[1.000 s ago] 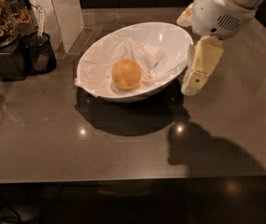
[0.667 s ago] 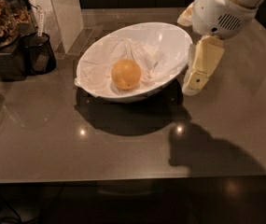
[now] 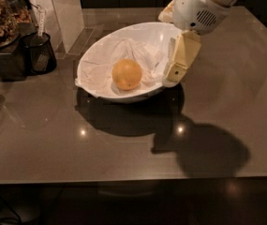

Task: Pick orange from white bowl

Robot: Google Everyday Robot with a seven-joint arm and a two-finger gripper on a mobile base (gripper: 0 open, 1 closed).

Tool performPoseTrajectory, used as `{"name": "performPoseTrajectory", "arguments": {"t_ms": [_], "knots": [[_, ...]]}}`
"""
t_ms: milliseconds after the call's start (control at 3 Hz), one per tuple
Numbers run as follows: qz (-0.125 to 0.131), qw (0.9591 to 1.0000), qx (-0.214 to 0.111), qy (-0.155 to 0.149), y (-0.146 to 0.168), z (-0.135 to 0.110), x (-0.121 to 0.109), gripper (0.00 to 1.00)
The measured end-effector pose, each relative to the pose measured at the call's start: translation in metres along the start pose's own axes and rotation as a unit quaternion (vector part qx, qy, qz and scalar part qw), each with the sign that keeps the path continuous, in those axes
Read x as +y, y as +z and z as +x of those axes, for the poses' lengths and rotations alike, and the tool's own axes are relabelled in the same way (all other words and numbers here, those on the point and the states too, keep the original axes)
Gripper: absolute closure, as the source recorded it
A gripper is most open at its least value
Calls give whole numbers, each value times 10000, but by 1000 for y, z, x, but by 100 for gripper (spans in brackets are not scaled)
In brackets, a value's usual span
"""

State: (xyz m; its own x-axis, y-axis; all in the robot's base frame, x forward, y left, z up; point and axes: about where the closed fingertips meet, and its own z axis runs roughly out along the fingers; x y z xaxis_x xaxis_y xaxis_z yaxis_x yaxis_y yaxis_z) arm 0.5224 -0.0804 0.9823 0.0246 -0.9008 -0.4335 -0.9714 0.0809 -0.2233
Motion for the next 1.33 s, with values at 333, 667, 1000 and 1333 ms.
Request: {"name": "performPoseTrajectory", "arguments": {"t_ms": [333,667,1000,1333], "knots": [[-237,9991,-299,-200,26,-32,-18,0],[-241,9990,-317,-213,28,-35,-20,0],[-231,9990,-393,-46,40,-25,-20,0],[-277,9984,-499,47,61,-19,-25,0]]}}
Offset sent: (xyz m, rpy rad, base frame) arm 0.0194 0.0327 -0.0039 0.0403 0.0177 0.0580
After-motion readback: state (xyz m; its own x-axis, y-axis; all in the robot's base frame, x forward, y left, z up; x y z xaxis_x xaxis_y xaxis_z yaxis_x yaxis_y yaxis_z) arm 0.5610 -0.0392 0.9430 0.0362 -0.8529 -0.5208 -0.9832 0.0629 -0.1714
